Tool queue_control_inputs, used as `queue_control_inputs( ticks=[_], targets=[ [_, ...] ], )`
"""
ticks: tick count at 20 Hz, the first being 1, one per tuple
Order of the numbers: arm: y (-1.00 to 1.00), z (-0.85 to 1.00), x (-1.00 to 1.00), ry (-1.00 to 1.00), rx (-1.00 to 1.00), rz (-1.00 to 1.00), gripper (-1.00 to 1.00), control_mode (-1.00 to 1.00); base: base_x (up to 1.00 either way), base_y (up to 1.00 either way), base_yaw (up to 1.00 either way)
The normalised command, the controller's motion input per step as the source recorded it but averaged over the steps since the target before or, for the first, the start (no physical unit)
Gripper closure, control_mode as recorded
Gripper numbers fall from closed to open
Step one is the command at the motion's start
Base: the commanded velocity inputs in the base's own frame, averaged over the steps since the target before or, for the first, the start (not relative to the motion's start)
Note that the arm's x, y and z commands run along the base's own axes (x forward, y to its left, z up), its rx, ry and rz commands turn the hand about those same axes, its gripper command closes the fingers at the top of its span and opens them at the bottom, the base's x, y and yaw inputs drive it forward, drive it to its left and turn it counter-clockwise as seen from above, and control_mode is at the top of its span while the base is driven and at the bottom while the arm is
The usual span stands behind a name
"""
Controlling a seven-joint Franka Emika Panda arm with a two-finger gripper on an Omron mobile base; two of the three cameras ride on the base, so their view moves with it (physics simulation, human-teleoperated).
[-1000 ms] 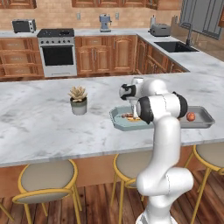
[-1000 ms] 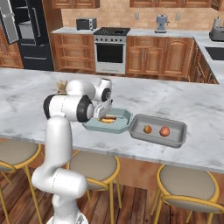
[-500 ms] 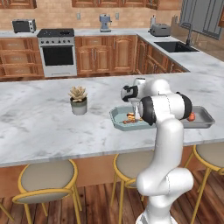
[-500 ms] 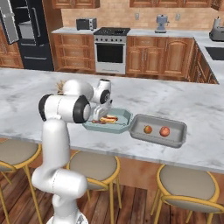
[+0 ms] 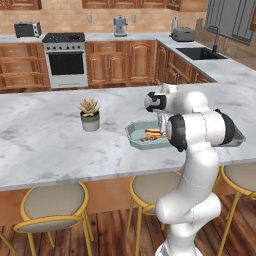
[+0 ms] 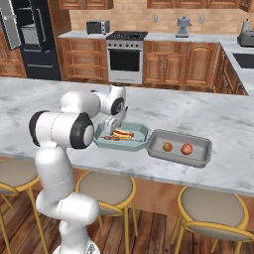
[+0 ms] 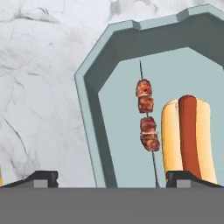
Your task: Place the cold items (apple and peach) from the fridge in one tupperware on the dining counter. Place the warm items (kebab skewer and hot dog) in the stove area in another tupperware.
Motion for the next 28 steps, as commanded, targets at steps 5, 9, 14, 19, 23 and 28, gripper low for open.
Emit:
queue_control_inputs(
  ticks=[5,9,14,19,23,28],
  targets=[
    [-0.05,0.63,-0.58,-0.08,0.04,0.0,-1.0,-1.0,0.0,0.0,0.0],
    [-0.02,0.62,-0.66,-0.08,0.06,-0.01,-1.0,-1.0,0.0,0.0,0.0],
    [0.0,0.56,-0.92,-0.07,0.06,-0.08,-1.0,-1.0,0.0,0.0,0.0],
    [0.01,0.53,-0.94,-0.03,0.06,-0.12,-1.0,-1.0,0.0,0.0,0.0],
    [0.06,0.57,-0.82,0.0,0.03,-0.15,-1.0,-1.0,0.0,0.0,0.0],
    [0.14,0.45,-0.66,-0.02,0.0,-0.21,-1.0,-1.0,0.0,0.0,0.0]
  ],
)
